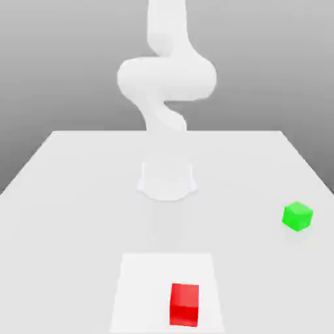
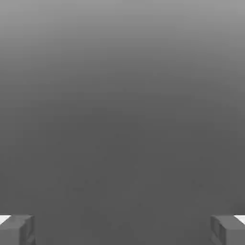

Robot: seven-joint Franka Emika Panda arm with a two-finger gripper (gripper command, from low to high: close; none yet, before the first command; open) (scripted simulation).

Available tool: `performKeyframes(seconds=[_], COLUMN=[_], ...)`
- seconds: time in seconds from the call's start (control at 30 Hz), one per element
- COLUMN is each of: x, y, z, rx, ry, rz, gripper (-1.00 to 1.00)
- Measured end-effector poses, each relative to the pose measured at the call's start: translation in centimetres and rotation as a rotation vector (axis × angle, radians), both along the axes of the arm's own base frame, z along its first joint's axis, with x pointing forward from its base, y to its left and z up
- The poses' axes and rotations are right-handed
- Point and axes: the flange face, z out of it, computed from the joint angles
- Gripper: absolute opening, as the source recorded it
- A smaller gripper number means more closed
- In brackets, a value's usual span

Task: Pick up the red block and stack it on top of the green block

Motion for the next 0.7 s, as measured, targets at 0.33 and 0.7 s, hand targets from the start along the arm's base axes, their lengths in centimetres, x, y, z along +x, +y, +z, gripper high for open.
performKeyframes(seconds=[0.33, 0.7], x=[9.3, 9.9], y=[1.0, 2.1], z=[-18.5, -39.8], rx=[-0.015, 0.022], ry=[0.301, 0.623], rz=[-0.047, -0.067], gripper=[0.0, 0.0])
